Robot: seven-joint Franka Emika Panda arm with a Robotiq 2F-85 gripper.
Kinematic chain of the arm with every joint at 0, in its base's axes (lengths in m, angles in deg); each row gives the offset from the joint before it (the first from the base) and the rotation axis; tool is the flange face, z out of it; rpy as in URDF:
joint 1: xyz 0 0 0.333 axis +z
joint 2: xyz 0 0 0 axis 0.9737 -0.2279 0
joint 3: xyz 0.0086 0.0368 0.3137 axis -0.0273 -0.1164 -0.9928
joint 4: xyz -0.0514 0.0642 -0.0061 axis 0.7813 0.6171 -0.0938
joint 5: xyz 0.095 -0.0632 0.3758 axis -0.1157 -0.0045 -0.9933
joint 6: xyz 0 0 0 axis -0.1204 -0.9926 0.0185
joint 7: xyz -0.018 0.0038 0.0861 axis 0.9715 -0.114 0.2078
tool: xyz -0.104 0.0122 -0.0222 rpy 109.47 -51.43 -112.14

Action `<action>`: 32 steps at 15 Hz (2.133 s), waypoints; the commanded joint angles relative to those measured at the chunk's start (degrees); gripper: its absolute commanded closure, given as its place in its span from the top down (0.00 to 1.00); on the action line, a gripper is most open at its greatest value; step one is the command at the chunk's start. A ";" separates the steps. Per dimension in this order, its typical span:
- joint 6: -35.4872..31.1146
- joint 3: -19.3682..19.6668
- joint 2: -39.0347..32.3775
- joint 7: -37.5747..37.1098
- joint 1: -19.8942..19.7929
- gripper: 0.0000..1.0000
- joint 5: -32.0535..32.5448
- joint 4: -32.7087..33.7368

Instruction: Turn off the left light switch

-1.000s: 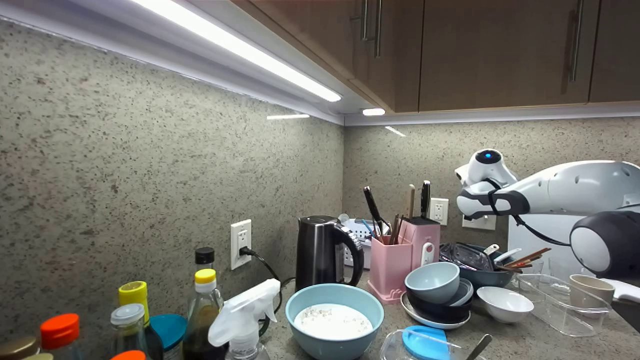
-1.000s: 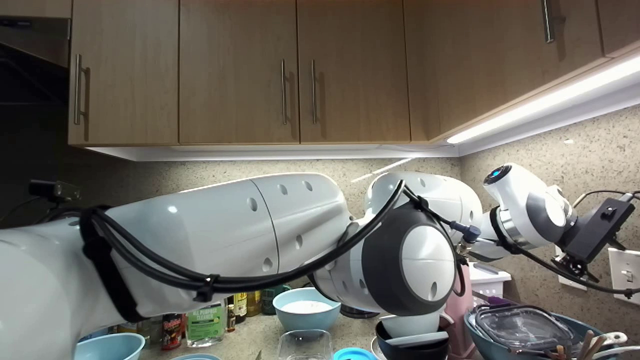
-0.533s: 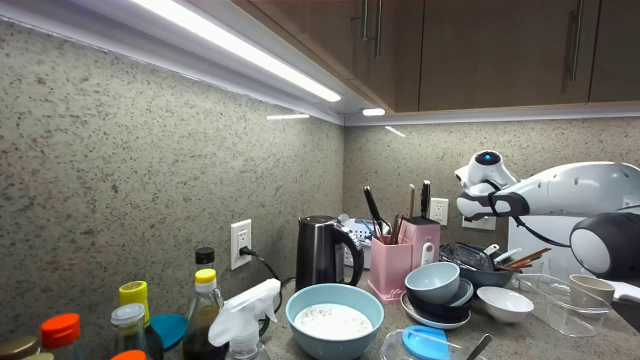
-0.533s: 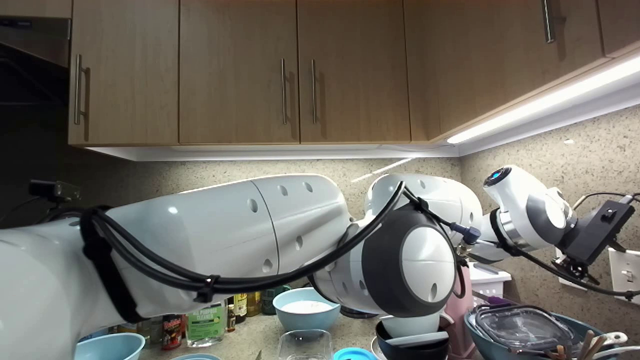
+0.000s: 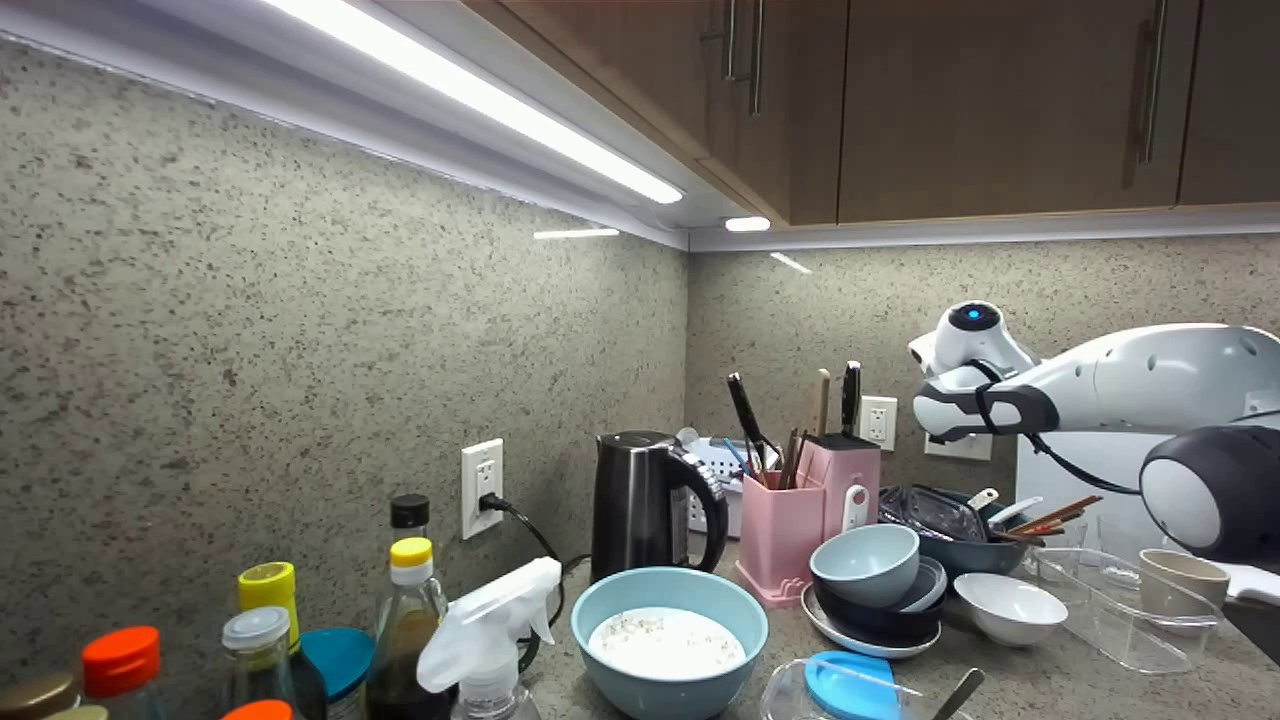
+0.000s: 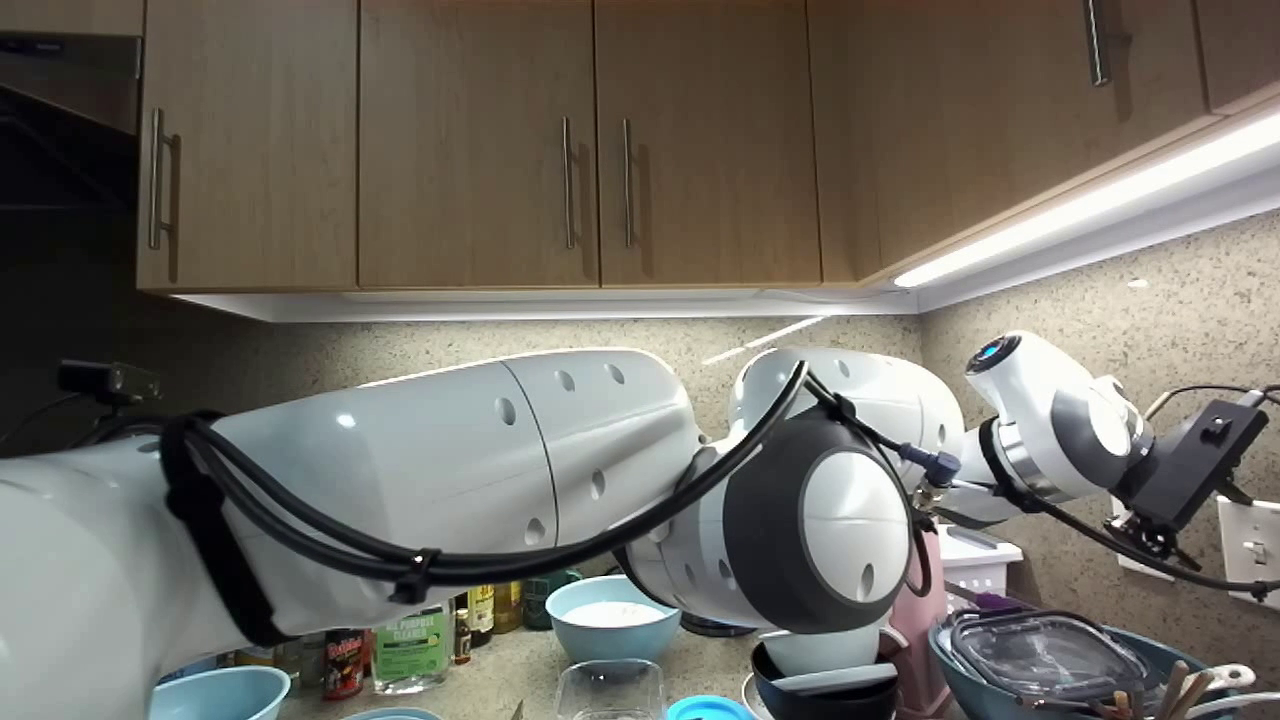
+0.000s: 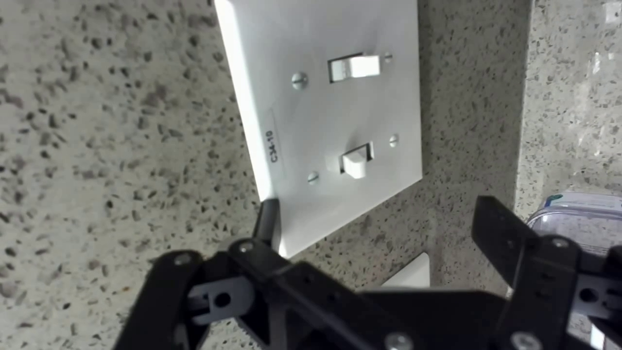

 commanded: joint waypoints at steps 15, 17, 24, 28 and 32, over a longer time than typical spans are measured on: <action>17.13 -2.80 3.29 -1.59 -0.24 1.00 -3.00 0.27; 14.69 -2.82 3.48 -1.25 -0.20 1.00 -2.96 0.68; 4.32 -1.84 1.31 -0.22 -0.23 1.00 -1.72 -0.59; 2.92 -1.40 0.31 -0.30 -0.43 1.00 -1.47 -0.80; 1.09 -1.75 -0.26 3.06 -1.18 1.00 -1.47 -0.77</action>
